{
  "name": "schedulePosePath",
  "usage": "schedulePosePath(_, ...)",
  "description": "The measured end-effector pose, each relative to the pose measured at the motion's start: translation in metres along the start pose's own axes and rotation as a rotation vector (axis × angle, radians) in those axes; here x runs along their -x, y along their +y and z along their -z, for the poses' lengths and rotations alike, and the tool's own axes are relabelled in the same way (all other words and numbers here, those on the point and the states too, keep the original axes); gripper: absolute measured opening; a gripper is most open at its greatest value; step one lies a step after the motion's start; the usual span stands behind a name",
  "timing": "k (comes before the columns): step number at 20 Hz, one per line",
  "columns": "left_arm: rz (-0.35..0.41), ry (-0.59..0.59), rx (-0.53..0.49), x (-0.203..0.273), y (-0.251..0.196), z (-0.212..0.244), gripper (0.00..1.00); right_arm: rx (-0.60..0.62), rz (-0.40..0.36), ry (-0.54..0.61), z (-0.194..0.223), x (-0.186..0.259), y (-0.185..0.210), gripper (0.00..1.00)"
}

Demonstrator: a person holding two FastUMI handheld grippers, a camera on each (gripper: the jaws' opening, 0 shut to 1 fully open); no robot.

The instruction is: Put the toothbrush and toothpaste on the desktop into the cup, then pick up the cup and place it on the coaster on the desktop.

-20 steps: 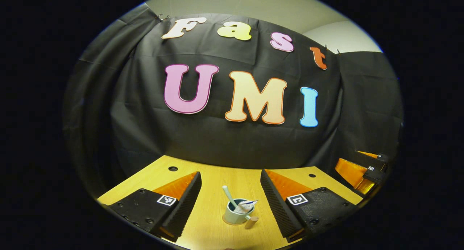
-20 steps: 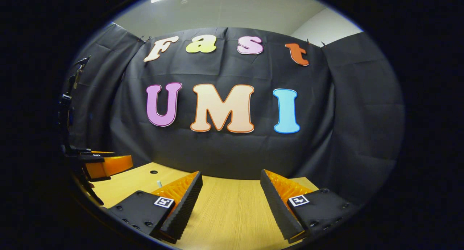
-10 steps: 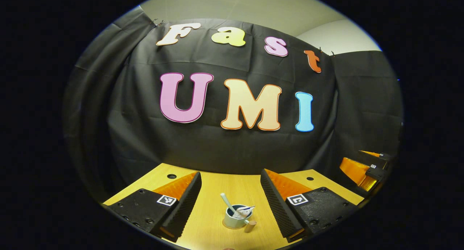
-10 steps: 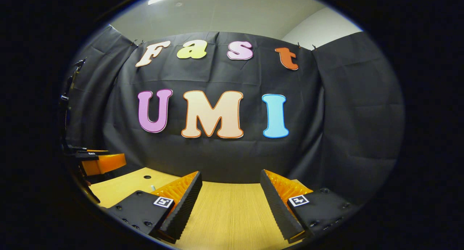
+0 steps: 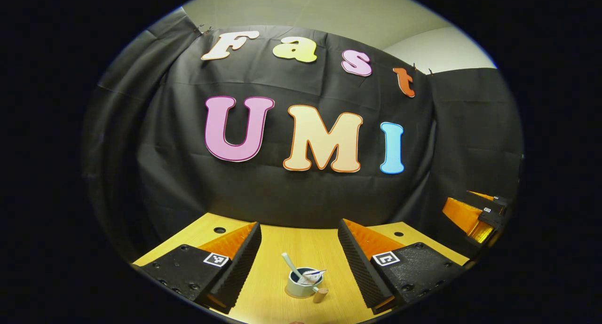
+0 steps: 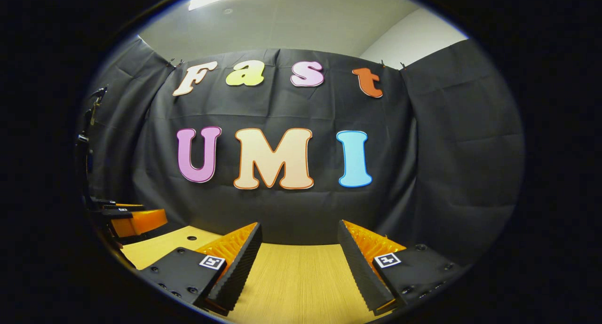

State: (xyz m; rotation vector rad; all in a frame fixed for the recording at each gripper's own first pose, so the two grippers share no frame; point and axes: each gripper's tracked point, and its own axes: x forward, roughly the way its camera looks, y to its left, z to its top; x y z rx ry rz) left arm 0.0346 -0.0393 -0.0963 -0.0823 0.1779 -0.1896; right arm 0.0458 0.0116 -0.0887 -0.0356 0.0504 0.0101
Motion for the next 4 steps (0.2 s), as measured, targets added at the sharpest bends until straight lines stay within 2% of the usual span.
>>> schedulePosePath(4, -0.005, 0.001, 0.005, -0.0011, 0.0026, 0.0002, 0.94, -0.004, 0.005, -0.008, -0.0044, 0.0001, -0.0008, 1.00)
